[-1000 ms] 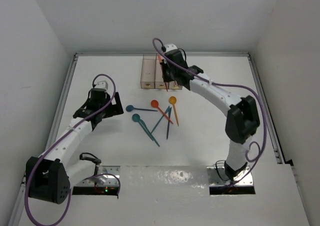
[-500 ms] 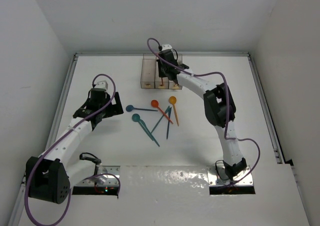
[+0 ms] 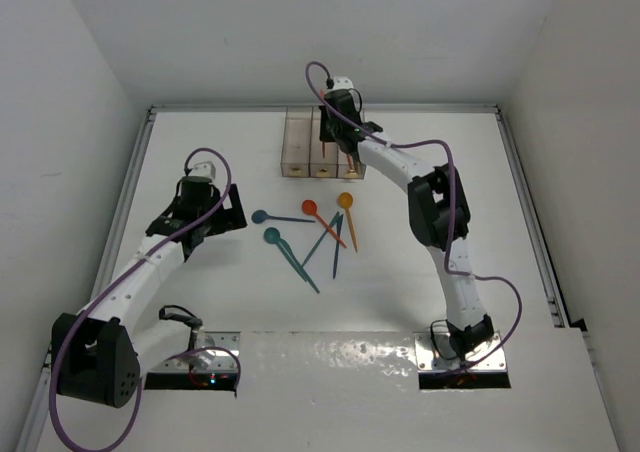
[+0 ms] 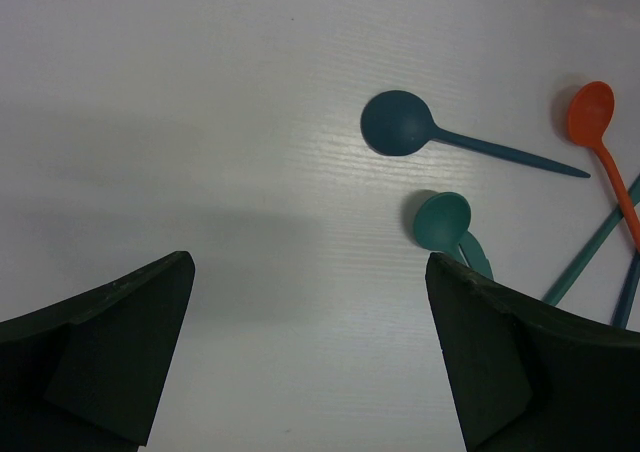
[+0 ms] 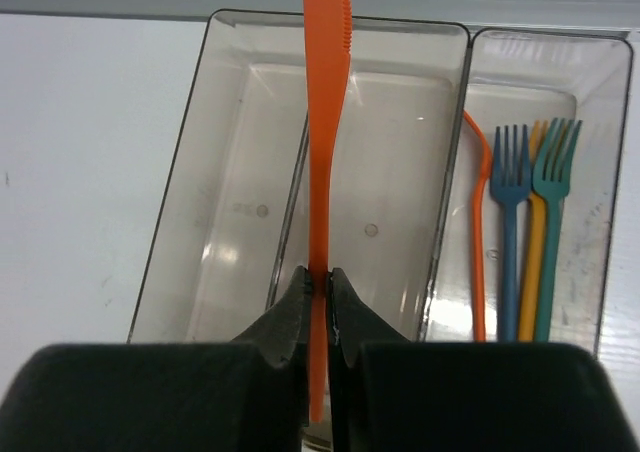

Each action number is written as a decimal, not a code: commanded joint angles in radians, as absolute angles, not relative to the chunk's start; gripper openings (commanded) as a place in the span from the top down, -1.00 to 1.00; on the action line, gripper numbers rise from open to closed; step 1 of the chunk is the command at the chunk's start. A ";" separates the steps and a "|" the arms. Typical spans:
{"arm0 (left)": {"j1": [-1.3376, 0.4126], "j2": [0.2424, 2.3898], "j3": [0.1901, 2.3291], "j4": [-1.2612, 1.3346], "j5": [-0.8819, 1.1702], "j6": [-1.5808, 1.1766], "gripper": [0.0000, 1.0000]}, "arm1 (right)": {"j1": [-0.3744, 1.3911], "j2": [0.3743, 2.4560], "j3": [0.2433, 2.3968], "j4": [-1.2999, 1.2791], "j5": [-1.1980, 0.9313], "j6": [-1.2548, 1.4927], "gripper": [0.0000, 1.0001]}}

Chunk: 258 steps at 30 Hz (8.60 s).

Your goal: Sort the eating utensils into containers

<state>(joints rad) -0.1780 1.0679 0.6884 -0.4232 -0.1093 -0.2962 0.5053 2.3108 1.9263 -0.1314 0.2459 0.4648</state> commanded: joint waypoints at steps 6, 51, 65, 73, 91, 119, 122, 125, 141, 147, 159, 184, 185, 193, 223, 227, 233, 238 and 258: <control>-0.187 1.062 0.726 -0.403 -0.114 -0.288 -0.99 | 0.499 2.375 1.991 -0.115 0.213 0.486 0.88; -0.189 1.012 0.733 -0.457 -0.238 -0.367 -0.99 | 1.035 1.718 1.006 -0.268 0.201 0.442 0.25; -0.187 0.989 0.735 -0.497 -0.347 -0.425 -0.98 | 1.101 1.832 1.040 -0.242 0.186 0.468 0.24; -0.189 0.989 0.735 -0.495 -0.337 -0.425 -0.98 | 1.103 1.787 1.075 -0.305 0.267 0.498 0.24; -0.189 0.991 0.738 -0.491 -0.333 -0.434 -0.98 | 1.103 1.819 1.141 -0.281 0.350 0.698 0.41; -0.189 0.988 0.736 -0.489 -0.322 -0.436 -0.98 | 1.075 1.938 1.088 -0.318 0.258 0.811 1.00; -0.189 0.986 0.736 -0.485 -0.313 -0.431 -0.98 | 1.057 1.879 1.077 -0.317 0.261 0.772 1.00; -0.189 0.988 0.735 -0.476 -0.296 -0.423 -0.98 | 1.055 1.810 1.133 -0.360 0.297 0.694 1.00; -0.189 0.986 0.718 -0.419 -0.170 -0.356 -0.95 | 0.663 1.908 1.712 -0.367 0.293 0.479 1.00; -0.189 1.006 0.716 -0.407 -0.129 -0.333 -0.92 | 0.568 2.138 1.922 -0.262 0.268 0.476 1.00; -0.195 1.037 0.709 -0.380 -0.061 -0.305 -0.89 | 0.482 2.399 2.080 -0.127 0.223 0.512 0.96; -0.199 1.042 0.726 -0.394 -0.090 -0.325 -0.88 | 0.687 1.710 1.214 -0.383 0.380 0.640 0.47; -0.199 1.042 0.726 -0.394 -0.091 -0.327 -0.88 | 0.712 1.710 1.198 -0.408 0.393 0.675 0.44; -0.199 1.045 0.726 -0.400 -0.094 -0.334 -0.88 | 0.867 1.736 1.031 -0.407 0.368 0.867 0.36; -0.199 1.039 0.726 -0.403 -0.078 -0.337 -0.88 | 0.880 1.754 0.911 -0.459 0.478 0.945 1.00; -0.199 1.040 0.726 -0.403 -0.077 -0.337 -0.87 | 0.881 1.658 0.899 -0.494 0.518 0.894 1.00; -0.199 1.040 0.726 -0.402 -0.077 -0.339 -0.88 | 0.881 1.546 0.940 -0.570 0.590 0.818 1.00; -0.199 1.042 0.726 -0.402 -0.080 -0.339 -0.88 | 0.877 1.488 0.985 -0.516 0.588 0.668 1.00; -0.199 1.062 0.721 -0.402 -0.074 -0.324 -0.88 | 0.569 2.164 1.929 -0.219 0.325 0.391 1.00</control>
